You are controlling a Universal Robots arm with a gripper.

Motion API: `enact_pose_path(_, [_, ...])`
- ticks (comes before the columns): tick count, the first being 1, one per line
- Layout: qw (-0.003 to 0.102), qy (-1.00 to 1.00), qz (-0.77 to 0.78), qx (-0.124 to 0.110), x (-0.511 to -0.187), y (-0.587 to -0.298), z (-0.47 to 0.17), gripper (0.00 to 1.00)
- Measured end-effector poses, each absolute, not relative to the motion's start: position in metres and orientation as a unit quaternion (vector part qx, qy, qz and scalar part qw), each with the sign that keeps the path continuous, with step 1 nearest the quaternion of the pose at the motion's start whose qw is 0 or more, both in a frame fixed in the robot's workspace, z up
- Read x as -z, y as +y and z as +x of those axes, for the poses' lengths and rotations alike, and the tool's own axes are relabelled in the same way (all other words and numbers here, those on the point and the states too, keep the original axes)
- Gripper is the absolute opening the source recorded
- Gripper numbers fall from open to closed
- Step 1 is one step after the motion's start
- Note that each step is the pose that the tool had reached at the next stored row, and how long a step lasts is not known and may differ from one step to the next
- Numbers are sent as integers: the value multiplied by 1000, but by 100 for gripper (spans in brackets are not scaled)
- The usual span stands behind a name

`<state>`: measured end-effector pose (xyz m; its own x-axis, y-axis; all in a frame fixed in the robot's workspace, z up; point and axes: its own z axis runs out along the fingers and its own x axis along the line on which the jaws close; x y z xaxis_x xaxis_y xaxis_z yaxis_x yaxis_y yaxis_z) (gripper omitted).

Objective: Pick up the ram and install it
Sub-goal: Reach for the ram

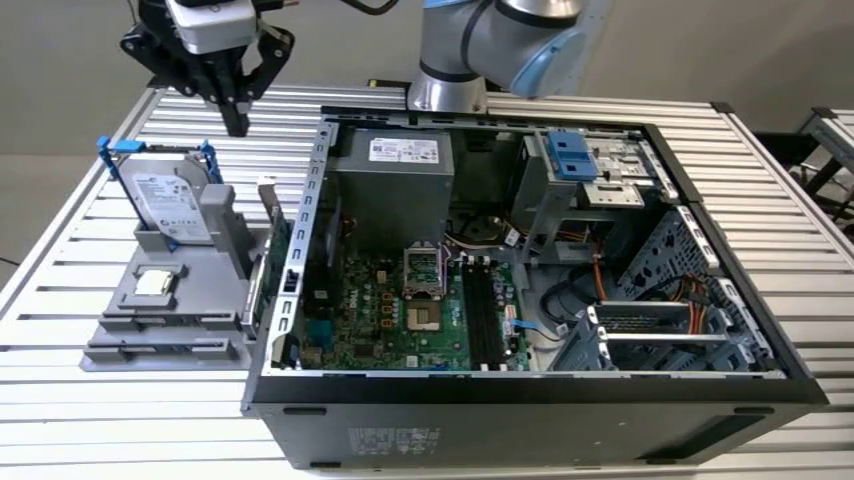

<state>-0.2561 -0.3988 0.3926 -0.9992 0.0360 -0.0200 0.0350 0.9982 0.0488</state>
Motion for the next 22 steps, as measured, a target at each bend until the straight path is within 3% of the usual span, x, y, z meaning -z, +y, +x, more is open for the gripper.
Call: enact_pose_path(22, [10,1000,8,-24,-393,-399,-322,0])
